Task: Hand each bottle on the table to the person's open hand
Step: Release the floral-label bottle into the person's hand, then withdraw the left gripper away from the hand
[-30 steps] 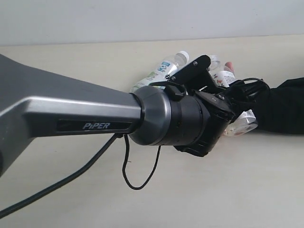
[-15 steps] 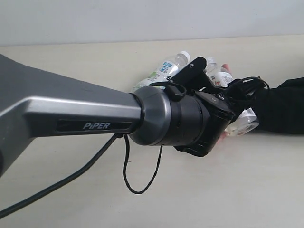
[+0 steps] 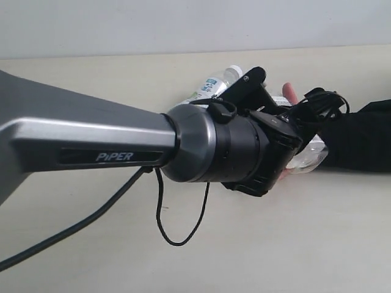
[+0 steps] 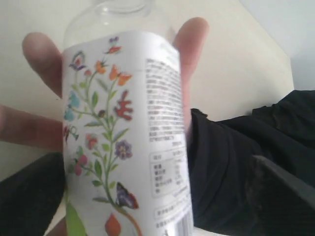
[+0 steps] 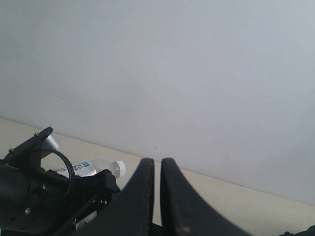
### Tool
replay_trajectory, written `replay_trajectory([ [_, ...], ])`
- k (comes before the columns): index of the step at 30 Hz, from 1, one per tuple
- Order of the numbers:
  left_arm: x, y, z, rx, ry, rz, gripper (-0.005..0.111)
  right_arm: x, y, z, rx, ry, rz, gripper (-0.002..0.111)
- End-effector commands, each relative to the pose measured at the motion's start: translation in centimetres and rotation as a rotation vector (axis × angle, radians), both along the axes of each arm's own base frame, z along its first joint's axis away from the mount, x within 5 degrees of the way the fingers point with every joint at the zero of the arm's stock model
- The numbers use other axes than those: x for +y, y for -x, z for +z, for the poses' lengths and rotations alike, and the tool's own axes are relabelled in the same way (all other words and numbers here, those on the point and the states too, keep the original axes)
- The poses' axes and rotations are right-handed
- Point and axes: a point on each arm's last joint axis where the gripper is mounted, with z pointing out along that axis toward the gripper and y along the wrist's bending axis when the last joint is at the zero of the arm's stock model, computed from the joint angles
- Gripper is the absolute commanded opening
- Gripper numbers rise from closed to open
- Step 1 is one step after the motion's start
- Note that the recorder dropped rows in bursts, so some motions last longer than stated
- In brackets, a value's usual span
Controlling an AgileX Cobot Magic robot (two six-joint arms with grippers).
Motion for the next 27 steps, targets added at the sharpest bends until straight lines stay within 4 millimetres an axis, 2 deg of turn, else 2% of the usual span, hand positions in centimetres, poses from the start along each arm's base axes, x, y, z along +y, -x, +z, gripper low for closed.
replay_trajectory([
  [1, 0.4, -0.1, 2.5, -0.055, -0.003, -0.019, 0.095, 0.1, 0.0, 0.0, -0.009, -0.005, 0.01, 0.007],
  [9, 1.4, 0.1, 7.1, -0.149, 0.003, -0.013, 0.095, 0.1, 0.0, 0.0, -0.009, -0.005, 0.01, 0.007],
  [13, 2.2, 0.3, 9.3, -0.21, -0.029, -0.017, 0.088, 0.1, 0.0, 0.0, -0.009, -0.007, 0.01, 0.007],
  [16, 2.5, 0.5, 10.8, -0.247, -0.043, -0.037, 0.063, 0.1, 0.0, 0.0, -0.009, -0.007, 0.01, 0.007],
  [19, 2.8, 1.0, 12.3, -0.305, -0.093, -0.086, 0.012, 0.1, 0.0, 0.0, -0.009, -0.007, 0.01, 0.007],
  [20, 2.9, 1.2, 12.8, -0.335, -0.131, -0.115, 0.001, 0.1, 0.0, 0.0, -0.009, -0.007, 0.01, 0.007],
  [27, 2.8, 3.5, 16.0, -0.52, -0.347, -0.292, 0.004, 0.1, 0.0, 0.0, -0.009, -0.007, 0.01, 0.007],
])
